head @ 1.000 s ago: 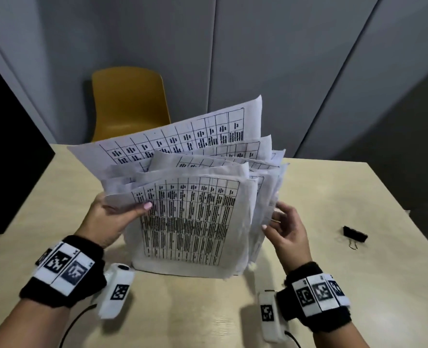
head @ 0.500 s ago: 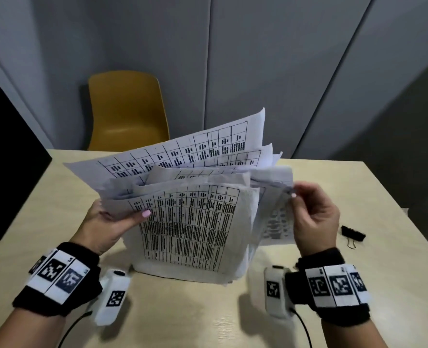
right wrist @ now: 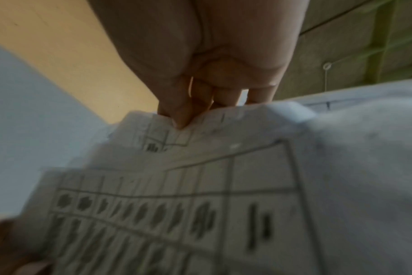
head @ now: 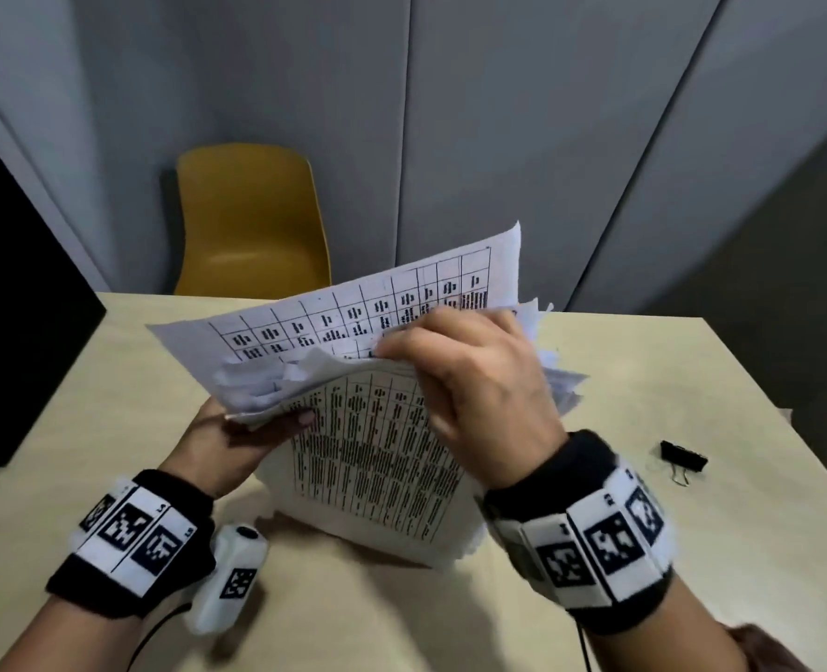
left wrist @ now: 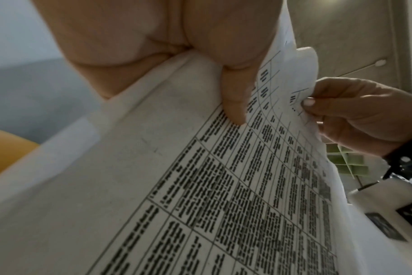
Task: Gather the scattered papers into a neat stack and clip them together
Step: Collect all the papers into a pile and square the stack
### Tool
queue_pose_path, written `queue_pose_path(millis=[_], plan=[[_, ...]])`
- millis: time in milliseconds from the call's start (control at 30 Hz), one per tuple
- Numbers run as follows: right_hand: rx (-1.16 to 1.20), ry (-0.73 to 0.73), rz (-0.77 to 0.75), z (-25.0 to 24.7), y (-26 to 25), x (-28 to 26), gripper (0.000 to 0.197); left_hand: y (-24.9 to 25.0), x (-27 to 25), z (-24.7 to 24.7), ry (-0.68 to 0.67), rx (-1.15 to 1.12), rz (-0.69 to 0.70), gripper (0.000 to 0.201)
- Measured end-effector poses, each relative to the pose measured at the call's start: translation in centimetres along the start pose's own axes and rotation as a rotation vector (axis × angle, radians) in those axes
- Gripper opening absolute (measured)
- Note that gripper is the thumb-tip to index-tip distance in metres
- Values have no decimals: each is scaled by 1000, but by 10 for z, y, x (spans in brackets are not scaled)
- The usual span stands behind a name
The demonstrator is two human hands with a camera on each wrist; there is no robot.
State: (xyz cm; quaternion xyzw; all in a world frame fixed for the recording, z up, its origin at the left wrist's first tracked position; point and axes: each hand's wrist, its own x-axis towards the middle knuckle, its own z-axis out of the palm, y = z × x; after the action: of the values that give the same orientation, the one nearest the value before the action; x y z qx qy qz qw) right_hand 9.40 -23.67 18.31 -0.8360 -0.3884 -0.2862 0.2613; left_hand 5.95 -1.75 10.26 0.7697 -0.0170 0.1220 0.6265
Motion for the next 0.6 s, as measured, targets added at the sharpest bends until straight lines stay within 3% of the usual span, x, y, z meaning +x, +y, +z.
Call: queue_pose_path(millis=[67, 167, 200, 267, 367, 433, 600], plan=[[51, 128, 48, 1, 5, -8, 29, 1, -1, -2, -12, 23, 47, 39], [118, 366, 214, -3, 32, -35, 74, 7, -3, -4, -34, -14, 67, 30], [199, 341, 332, 0, 44, -49, 93, 6, -4, -5, -22, -22, 69, 22], [491, 134, 606, 8, 65, -74, 127, 3, -4, -5, -5, -8, 82, 21], [843, -90, 783, 29, 87, -96, 142, -2, -3, -5, 6, -20, 66, 32], [950, -96, 847, 41, 91, -97, 122, -3, -1, -3, 17, -69, 50, 25], [923, 42, 804, 51, 89, -88, 38, -16, 1, 5, 166, -76, -78, 33]])
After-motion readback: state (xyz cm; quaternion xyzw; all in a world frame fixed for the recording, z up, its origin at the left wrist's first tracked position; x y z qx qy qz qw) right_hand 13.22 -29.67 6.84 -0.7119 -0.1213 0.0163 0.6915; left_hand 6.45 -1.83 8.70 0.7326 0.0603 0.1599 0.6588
